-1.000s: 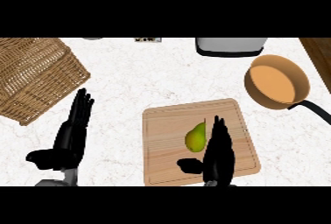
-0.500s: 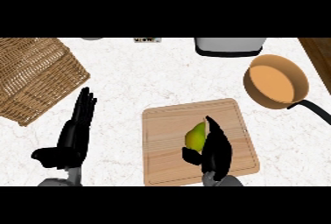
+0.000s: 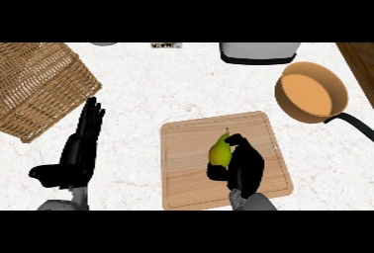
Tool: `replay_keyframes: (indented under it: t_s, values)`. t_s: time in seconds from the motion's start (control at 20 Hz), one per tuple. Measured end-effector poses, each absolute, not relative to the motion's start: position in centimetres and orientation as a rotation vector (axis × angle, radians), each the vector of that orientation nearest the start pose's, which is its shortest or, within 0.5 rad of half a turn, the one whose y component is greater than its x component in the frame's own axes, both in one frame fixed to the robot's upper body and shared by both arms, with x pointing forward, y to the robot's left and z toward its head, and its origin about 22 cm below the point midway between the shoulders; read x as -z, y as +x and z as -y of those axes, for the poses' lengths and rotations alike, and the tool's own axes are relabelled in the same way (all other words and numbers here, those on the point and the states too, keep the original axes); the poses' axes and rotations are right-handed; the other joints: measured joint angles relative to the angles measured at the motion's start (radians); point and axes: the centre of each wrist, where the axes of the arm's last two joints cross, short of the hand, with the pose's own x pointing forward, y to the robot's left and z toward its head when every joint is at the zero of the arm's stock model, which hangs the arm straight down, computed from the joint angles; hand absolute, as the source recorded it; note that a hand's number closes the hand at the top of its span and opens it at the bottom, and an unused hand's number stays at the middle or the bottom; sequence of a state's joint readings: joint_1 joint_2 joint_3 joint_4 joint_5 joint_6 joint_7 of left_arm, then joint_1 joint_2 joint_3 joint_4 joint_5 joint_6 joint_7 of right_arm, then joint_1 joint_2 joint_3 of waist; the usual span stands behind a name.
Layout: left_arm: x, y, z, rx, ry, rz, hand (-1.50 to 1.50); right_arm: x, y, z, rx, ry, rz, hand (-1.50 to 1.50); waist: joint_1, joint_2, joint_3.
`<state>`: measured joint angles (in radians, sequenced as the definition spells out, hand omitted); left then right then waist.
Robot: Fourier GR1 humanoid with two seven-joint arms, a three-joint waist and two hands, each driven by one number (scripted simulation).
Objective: Pick the pear from the cutting board and place it in the pot
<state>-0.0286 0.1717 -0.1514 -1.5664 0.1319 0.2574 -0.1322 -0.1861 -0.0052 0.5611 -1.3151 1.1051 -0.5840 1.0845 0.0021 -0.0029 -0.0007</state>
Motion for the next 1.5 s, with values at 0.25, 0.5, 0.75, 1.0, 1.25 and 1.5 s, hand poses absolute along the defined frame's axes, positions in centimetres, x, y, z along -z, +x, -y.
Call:
replay_keyframes:
  t_s: [0.25,0.5,0.75,1.0,1.25,1.5]
  values:
    - [-1.0,24.5,-22.8,-0.028,0.102,1.709,0.0,1.6,24.5,7.8,-0.507,-1.016,1.113,1.5,0.009,0.003,0.0]
    - [-1.0,24.7,-21.7,-0.002,0.069,1.717,0.0,0.6,24.6,6.1,-1.006,-0.923,1.269,1.5,0.051,0.011,-0.001]
    - [-0.3,24.3,-22.3,-0.019,0.084,1.702,0.0,-4.4,26.9,5.9,-1.25,-0.836,1.44,1.5,0.026,0.005,0.0]
    - [-0.4,24.5,-22.3,-0.033,0.099,1.7,0.0,-9.7,26.8,6.0,-1.225,-0.855,1.639,1.5,0.003,0.001,0.0]
    - [-0.6,23.9,-22.6,-0.039,0.109,1.697,0.0,-14.0,25.2,6.7,-1.13,-0.973,1.738,1.5,-0.005,-0.002,0.0]
    - [-0.3,23.9,-22.4,-0.045,0.115,1.697,0.0,-17.0,25.0,8.2,-1.026,-1.113,1.712,1.5,-0.005,0.0,0.0]
